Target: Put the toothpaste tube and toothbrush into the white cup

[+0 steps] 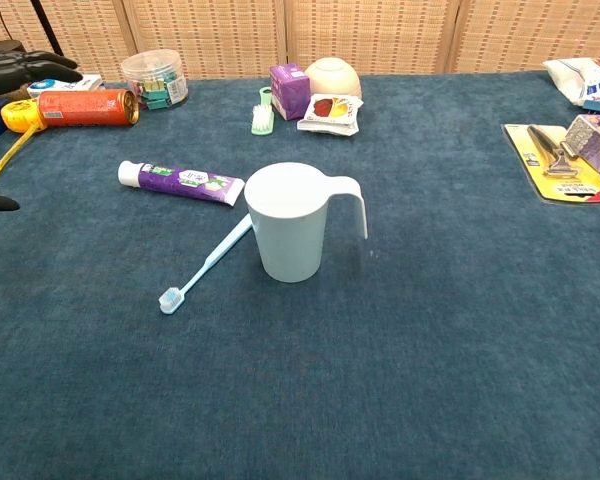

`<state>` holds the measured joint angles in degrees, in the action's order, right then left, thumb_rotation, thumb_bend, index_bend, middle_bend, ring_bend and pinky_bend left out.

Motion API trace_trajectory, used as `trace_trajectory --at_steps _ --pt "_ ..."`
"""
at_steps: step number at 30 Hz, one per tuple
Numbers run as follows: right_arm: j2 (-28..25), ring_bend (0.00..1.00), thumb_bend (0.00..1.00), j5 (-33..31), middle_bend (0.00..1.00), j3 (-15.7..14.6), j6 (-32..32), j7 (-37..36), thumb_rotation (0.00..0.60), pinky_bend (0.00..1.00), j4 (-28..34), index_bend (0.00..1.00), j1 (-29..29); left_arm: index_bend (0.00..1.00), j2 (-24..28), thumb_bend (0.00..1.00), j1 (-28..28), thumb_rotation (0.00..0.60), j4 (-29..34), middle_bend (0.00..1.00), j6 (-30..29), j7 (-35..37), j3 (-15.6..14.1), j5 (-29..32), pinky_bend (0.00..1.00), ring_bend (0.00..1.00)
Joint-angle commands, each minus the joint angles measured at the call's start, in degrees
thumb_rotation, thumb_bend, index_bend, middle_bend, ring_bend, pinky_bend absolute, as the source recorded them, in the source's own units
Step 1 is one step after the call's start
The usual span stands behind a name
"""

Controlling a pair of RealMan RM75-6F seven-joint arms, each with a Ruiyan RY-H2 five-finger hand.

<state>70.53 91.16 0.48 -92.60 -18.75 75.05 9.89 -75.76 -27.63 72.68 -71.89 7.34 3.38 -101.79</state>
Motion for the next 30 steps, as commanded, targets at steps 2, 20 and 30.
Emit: trace_trajectory --at_steps 2,20,30 --pt "0.11 0.00 0.00 0.46 0.00 0.09 0.38 0.14 0.600 0.00 0.10 0.00 -0.08 0.00 -2.15 0.09 -6.08 0.600 4.10 0.00 10.04 -5.36 3.86 7.47 0.00 0.00" --pt "0.33 0.00 0.00 0.58 0.00 1.02 2.69 0.01 0.600 0.00 0.10 0.00 -0.08 0.00 -10.92 0.15 -19.68 0.600 2.04 0.00 30.45 -27.13 9.69 32.43 0.00 0.00" --pt "0.35 0.00 0.00 0.55 0.00 1.38 3.08 -0.14 0.600 0.00 0.12 0.00 -0.18 0.00 -14.77 0.20 -23.15 0.600 -3.02 0.00 32.52 -31.32 9.38 38.59 0.11 0.00"
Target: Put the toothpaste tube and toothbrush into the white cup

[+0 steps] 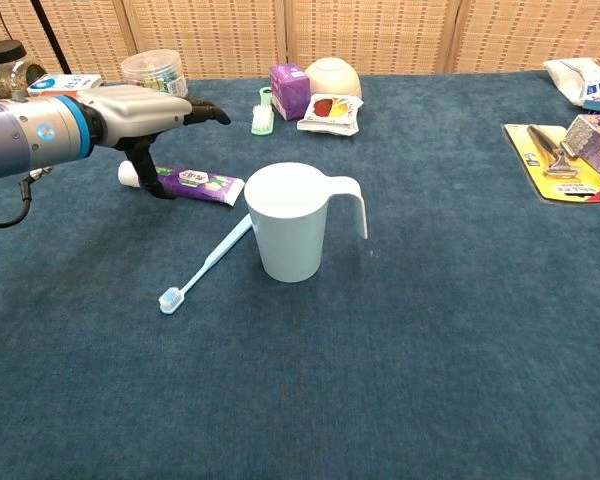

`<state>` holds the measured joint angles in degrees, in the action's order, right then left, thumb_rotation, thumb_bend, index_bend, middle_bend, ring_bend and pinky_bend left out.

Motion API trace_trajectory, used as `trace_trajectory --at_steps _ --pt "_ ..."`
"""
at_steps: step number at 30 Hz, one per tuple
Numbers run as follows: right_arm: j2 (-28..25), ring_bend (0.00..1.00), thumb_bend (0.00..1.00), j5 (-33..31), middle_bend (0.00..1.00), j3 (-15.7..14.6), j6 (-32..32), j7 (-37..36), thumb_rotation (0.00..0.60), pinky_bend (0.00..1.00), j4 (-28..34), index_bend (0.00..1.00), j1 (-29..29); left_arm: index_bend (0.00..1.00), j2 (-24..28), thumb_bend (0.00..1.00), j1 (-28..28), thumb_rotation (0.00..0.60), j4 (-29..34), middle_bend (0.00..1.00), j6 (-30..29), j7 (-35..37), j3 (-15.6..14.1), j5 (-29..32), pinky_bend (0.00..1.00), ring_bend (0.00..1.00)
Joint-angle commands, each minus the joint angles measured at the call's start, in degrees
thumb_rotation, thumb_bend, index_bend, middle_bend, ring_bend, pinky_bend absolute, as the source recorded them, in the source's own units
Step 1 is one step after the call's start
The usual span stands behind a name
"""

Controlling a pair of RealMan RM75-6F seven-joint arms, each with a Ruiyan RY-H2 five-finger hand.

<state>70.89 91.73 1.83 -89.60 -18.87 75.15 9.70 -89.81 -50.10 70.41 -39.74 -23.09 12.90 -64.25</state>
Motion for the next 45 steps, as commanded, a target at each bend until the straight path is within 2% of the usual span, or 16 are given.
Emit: trace_trajectory --at_steps 1,10,16,19,24,27,32,35,39,41,44,45 --pt "-0.03 0.00 0.00 -0.02 0.00 0.08 0.21 -0.09 0.600 0.00 0.06 0.00 0.01 0.01 -1.32 0.20 -1.27 0.600 -1.50 0.00 0.61 -1.95 -0.31 2.29 0.11 0.00" --pt "-0.04 0.00 0.00 0.03 0.00 0.45 0.37 -0.64 0.600 0.00 0.05 0.00 -0.10 0.11 -4.74 0.20 -3.22 0.600 -5.80 0.04 0.57 -5.11 -1.76 7.33 0.20 0.06" --pt "-0.17 0.00 0.00 0.32 0.00 0.55 0.17 -1.10 0.600 0.00 0.15 0.00 -0.23 0.31 -6.30 0.23 -3.55 0.600 -6.85 0.22 -1.15 -5.91 -2.30 8.31 0.36 0.21" --pt "-0.23 0.00 0.00 0.35 0.00 0.66 0.02 -1.17 0.600 0.00 0.16 0.00 -0.33 0.45 -6.78 0.30 -3.52 0.600 -7.09 0.35 -2.66 -6.12 -2.54 7.86 0.45 0.32" --pt "-0.24 0.00 0.00 0.49 0.00 0.74 -0.13 -1.07 0.600 0.00 0.17 0.00 -0.42 0.65 -6.89 0.51 -3.45 0.600 -6.71 0.54 -4.29 -6.24 -2.55 7.42 0.59 0.49" --pt "-0.22 0.00 0.00 0.60 0.00 0.74 -0.12 -1.14 0.600 0.00 0.26 0.00 -0.46 0.69 -6.11 0.56 -3.34 0.600 -5.58 0.57 -5.22 -6.78 -2.72 7.18 0.63 0.52" --pt "-0.20 0.00 0.00 0.61 0.00 0.78 0.01 -1.09 0.600 0.00 0.38 0.00 -0.50 0.69 -3.53 0.57 -2.62 0.600 -1.15 0.57 -6.99 -4.66 -1.93 6.22 0.64 0.52" --pt "-0.21 0.00 0.00 0.66 0.00 0.81 -0.01 -1.05 0.600 0.00 0.44 0.00 -0.53 0.69 -1.93 0.57 -1.79 0.600 1.69 0.58 -8.60 -1.33 -1.47 3.76 0.64 0.52" --pt "-0.24 0.00 0.00 0.79 0.00 0.78 0.04 -1.13 0.600 0.00 0.62 0.00 -0.56 0.69 0.76 0.57 0.23 0.600 6.12 0.58 -12.79 7.63 -0.40 -2.45 0.64 0.52" --pt "-0.24 0.00 0.00 0.94 0.00 0.72 0.02 -1.07 0.600 0.00 0.75 0.00 -0.57 0.68 2.22 0.56 2.27 0.600 8.89 0.57 -18.08 16.43 1.30 -7.09 0.64 0.52" --pt "-0.27 0.00 0.00 1.03 0.00 0.71 0.07 -0.99 0.600 0.00 0.94 0.00 -0.56 0.68 3.42 0.56 4.20 0.600 10.60 0.57 -21.70 27.72 1.76 -11.65 0.64 0.51" --pt "-0.29 0.00 0.00 1.07 0.00 0.71 0.09 -0.97 0.600 0.00 1.02 0.00 -0.56 0.67 3.69 0.55 4.98 0.600 11.77 0.57 -22.65 33.47 1.97 -12.80 0.64 0.51"
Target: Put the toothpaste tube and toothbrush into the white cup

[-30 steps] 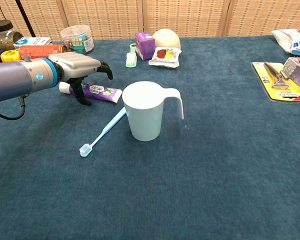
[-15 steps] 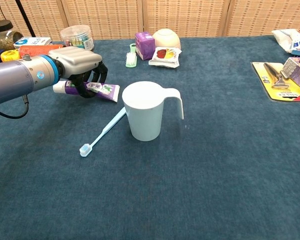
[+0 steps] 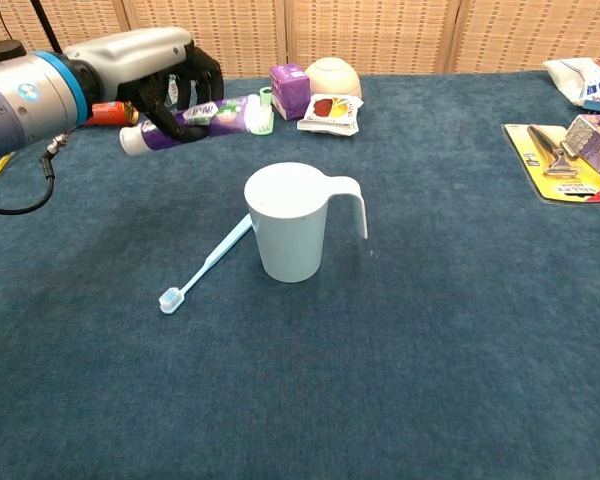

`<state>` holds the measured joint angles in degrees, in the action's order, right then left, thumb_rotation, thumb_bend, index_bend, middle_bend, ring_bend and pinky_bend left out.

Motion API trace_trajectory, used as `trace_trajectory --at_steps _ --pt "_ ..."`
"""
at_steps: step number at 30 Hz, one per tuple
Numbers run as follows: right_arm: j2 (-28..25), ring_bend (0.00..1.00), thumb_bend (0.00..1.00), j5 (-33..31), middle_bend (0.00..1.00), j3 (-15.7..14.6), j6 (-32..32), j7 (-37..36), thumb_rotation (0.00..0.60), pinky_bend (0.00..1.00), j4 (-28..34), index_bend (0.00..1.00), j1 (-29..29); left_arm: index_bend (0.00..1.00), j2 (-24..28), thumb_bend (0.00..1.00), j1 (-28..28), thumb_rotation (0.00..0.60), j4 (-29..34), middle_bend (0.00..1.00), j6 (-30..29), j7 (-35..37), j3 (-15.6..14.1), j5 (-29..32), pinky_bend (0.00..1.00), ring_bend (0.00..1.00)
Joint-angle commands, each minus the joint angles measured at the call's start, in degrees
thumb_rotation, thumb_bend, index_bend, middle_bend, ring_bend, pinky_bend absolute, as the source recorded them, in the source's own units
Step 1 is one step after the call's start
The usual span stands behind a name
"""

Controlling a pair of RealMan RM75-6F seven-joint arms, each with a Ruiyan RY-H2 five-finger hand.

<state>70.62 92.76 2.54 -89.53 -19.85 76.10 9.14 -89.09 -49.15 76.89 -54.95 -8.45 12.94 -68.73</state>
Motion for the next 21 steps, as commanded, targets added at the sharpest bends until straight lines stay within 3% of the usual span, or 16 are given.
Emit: trace_trajectory --at_steps 1,8,17,21 --pt "-0.02 0.00 0.00 0.08 0.00 0.00 0.02 0.00 0.600 0.00 0.15 0.00 0.02 0.67 3.30 0.55 4.96 0.600 7.19 0.57 -8.18 25.84 2.10 -9.31 0.64 0.51" --pt "0.04 0.00 0.00 0.44 0.00 -0.18 0.34 0.28 0.600 0.00 0.44 0.00 0.15 0.66 1.27 0.54 7.28 0.600 9.31 0.57 -14.41 44.88 0.11 -17.02 0.64 0.49" --pt "0.09 0.00 0.00 0.32 0.00 -0.23 0.81 0.31 0.600 0.00 0.44 0.00 0.20 0.66 -3.75 0.53 7.18 0.600 8.57 0.57 -17.69 49.05 -0.67 -19.74 0.64 0.49" --pt "0.02 0.00 0.00 0.25 0.00 -0.17 0.74 0.05 0.600 0.00 0.36 0.00 0.14 0.66 -6.30 0.53 6.78 0.600 7.52 0.57 -17.53 49.16 -0.75 -19.35 0.59 0.49"
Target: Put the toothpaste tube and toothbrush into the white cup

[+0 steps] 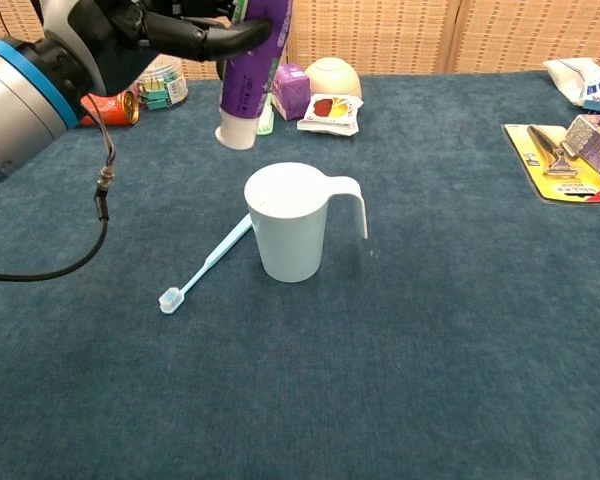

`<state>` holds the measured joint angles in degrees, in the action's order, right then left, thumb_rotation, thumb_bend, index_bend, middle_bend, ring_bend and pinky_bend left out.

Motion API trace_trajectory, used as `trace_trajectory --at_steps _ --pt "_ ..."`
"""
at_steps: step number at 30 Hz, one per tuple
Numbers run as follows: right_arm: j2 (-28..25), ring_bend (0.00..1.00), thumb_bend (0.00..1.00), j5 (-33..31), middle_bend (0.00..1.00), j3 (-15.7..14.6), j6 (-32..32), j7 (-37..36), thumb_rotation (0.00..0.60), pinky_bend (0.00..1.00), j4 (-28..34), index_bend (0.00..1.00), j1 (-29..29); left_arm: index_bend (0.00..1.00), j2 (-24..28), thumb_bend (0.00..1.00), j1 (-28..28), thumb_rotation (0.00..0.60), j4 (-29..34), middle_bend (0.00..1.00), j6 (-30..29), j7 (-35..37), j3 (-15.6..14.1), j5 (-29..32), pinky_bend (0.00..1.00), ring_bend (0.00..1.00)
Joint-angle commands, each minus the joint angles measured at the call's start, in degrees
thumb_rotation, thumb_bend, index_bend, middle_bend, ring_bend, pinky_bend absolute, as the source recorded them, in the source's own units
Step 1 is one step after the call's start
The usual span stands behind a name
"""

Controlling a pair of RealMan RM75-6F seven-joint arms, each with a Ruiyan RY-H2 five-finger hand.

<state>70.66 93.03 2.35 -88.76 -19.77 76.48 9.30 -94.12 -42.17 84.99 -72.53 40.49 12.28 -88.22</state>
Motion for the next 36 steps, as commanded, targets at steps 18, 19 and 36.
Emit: trace_trajectory --at_steps 18,19,36 --pt "-0.27 0.00 0.00 -0.11 0.00 0.06 0.11 -1.86 0.600 0.02 -0.53 0.00 -0.03 0.66 -14.40 0.52 -2.35 0.600 -12.21 0.56 1.30 1.87 0.33 2.38 0.56 0.47" --pt "-0.28 0.00 0.00 -0.15 0.00 0.05 0.17 -2.02 0.600 0.02 -0.63 0.00 -0.03 0.66 -14.97 0.52 -2.43 0.600 -13.10 0.56 1.33 2.06 0.31 2.35 0.55 0.47" --pt "-0.33 0.00 0.00 0.06 0.00 -0.02 0.18 -3.01 0.600 0.02 -0.98 0.00 0.01 0.64 -19.35 0.52 -2.77 0.600 -19.75 0.54 1.80 3.18 0.63 2.71 0.53 0.43"
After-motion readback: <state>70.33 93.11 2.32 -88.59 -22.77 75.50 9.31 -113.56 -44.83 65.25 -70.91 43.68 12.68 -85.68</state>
